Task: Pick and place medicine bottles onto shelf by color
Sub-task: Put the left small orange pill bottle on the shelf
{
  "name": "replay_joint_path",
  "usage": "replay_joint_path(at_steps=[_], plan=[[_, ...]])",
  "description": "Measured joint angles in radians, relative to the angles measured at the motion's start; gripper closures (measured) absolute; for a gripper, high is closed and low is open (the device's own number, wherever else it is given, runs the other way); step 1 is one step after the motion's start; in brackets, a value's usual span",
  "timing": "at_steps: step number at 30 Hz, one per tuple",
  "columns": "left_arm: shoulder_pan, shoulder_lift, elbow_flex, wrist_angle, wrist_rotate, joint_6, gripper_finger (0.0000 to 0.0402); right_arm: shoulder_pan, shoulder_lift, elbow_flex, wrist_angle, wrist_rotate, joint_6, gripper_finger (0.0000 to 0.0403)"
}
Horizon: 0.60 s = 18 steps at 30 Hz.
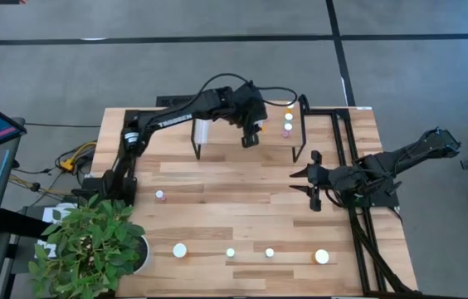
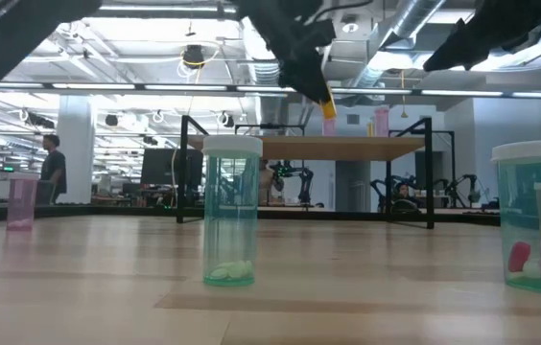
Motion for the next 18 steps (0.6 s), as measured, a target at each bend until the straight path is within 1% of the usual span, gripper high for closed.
replay_joint_path(at_steps=[4, 11, 18], plan=[[0.018, 0.035, 0.003, 0.011, 0.021, 0.019, 0.0297, 0.0, 0.0, 0.0, -0.001, 0.0, 0.0, 0.0231], [0.03, 0.05, 0.005, 0.007, 0.042, 0.019, 0.0297, 0.0, 0.0, 0.0, 0.0, 0.0, 0.0, 0.0233], [0.032, 0.086, 0.007, 0.021, 0.04, 0.046, 0.0297, 0.0, 0.0, 0.0, 0.003, 0.0, 0.0, 0.0232]])
